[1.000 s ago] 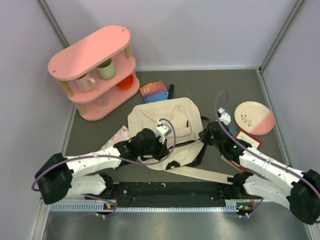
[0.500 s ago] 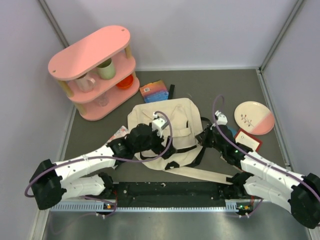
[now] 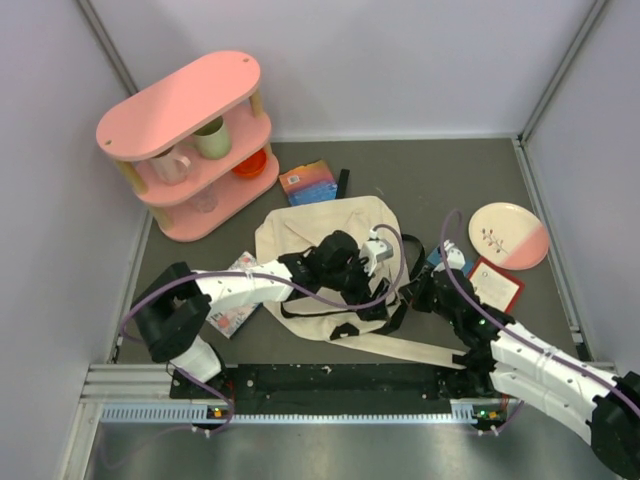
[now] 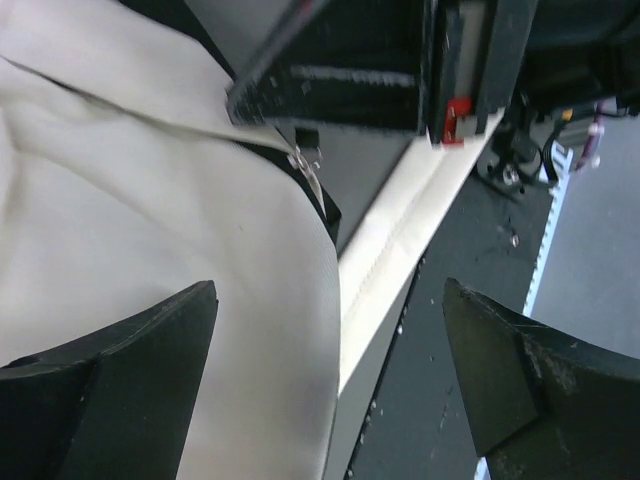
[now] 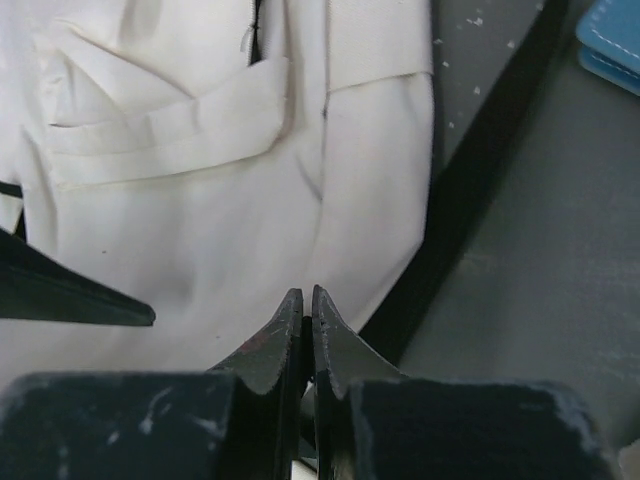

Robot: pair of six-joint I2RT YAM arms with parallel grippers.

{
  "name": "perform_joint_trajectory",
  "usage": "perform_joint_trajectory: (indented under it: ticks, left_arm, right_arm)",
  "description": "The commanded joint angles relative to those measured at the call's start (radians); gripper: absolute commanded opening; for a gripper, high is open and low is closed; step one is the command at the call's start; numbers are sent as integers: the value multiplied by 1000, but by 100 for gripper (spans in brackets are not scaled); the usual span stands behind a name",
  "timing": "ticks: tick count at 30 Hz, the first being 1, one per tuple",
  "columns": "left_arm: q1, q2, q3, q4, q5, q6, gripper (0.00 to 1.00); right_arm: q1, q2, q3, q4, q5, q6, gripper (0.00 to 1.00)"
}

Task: Pack the student bag
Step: Unzip the student bag at the center of the board.

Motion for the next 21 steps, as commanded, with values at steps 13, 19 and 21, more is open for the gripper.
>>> perform_joint_trajectory:
  ticks: [13, 19, 21]
  left_arm:
    - [-64, 96, -88, 85, -30, -63, 10]
    - [-77, 33, -195, 162, -123, -131, 0]
    - [-81, 6, -232, 185, -160, -137, 0]
  right_arm:
    - [-7, 75, 22, 80, 24, 66, 0]
    - [-13, 185, 95, 111, 45, 40, 0]
    - [-17, 213, 128, 119, 62, 33, 0]
